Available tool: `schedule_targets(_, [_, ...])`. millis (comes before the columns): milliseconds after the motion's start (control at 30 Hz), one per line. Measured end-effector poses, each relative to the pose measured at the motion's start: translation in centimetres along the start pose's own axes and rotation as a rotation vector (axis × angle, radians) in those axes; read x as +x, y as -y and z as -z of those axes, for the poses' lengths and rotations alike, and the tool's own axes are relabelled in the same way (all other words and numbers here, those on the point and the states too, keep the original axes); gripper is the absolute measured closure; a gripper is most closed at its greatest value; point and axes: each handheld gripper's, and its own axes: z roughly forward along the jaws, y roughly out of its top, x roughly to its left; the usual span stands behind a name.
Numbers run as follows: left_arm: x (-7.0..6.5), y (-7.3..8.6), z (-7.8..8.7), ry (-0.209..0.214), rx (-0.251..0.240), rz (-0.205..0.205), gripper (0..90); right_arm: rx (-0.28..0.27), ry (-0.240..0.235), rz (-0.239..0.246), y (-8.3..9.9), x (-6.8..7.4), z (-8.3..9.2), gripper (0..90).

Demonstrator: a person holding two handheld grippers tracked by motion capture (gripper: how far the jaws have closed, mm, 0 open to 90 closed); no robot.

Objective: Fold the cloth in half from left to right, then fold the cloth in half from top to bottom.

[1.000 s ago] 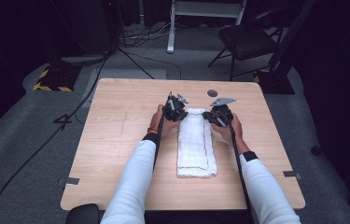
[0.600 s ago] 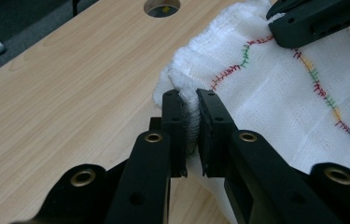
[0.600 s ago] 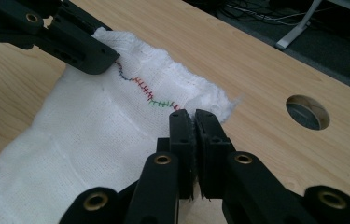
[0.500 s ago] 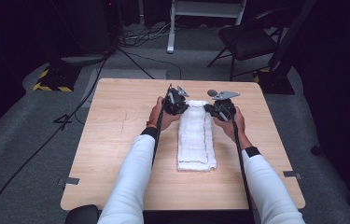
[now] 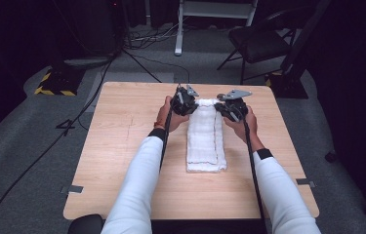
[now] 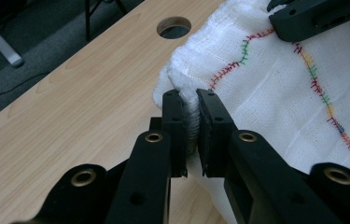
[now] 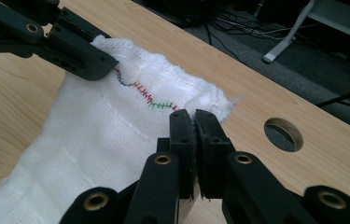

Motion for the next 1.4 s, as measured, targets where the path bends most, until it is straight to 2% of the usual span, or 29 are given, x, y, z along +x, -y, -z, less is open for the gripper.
schedule_targets(267, [-0.1,-0.1,0.2,0.0,-0.013,0.0,82.7,0.006,0.003,0.014,-0.2,0.3,0.3,86.2])
schedule_targets(333, [0.0,-0.2,0.3,0.003,-0.028,0.005,82.7,-0.01,0.005,0.006,-0.3,0.1,0.5,86.2])
schedule_targets(500, [0.0,-0.2,1.1,0.027,-0.047,0.003,82.6,-0.009,-0.005,-0.001,-0.1,0.0,0.7,86.2])
schedule_targets(667, [-0.4,0.5,2.3,0.062,-0.072,-0.018,82.6,-0.025,-0.025,0.007,-0.2,0.3,1.4,86.3])
schedule_targets(733, [-0.6,0.8,2.7,0.065,-0.073,-0.039,82.4,-0.022,-0.036,0.018,0.0,0.7,1.7,86.3])
schedule_targets(867, [-1.1,1.5,3.6,0.089,-0.098,-0.042,82.3,-0.03,-0.061,0.034,0.5,1.3,2.5,86.3])
schedule_targets(1000, [-1.8,2.2,4.6,0.113,-0.11,-0.073,82.0,-0.05,-0.096,0.042,1.1,1.8,3.5,86.2])
schedule_targets(1167, [-2.7,3.1,5.7,0.154,-0.126,-0.101,81.5,-0.062,-0.141,0.062,1.9,2.5,4.7,86.2])
schedule_targets(1267, [-3.4,3.8,6.1,0.172,-0.12,-0.128,81.1,-0.07,-0.173,0.063,2.7,2.9,5.3,86.2])
schedule_targets(1400, [-4.5,4.7,6.6,0.192,-0.113,-0.161,80.4,-0.061,-0.208,0.09,3.6,3.5,6.2,86.2])
